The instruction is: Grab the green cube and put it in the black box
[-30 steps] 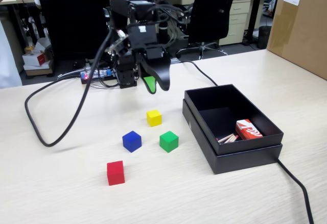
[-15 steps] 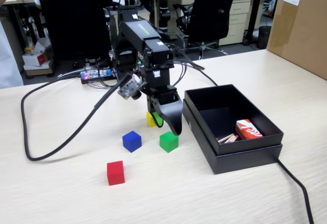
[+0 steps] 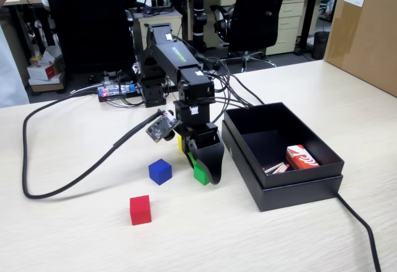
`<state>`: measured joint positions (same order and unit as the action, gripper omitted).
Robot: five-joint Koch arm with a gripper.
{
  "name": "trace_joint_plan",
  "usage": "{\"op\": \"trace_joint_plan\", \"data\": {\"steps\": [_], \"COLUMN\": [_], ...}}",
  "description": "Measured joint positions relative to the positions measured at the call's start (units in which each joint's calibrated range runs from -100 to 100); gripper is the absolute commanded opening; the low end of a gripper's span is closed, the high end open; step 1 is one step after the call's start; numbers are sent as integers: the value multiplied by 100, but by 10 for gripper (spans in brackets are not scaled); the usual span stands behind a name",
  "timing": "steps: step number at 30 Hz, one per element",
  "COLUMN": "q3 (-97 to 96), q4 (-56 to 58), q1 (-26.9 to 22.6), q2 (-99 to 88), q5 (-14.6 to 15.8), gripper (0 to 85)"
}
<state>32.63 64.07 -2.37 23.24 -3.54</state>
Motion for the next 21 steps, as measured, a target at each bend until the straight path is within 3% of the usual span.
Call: {"op": "trace_joint_plan", "data": {"steps": [5, 15, 21], "q3": [27, 9, -310], "q4": [62, 217, 557], "q1": [15, 24, -269], "q2": [65, -104, -2395], "q5": [5, 39, 161], "gripper": [12, 9, 9]}}
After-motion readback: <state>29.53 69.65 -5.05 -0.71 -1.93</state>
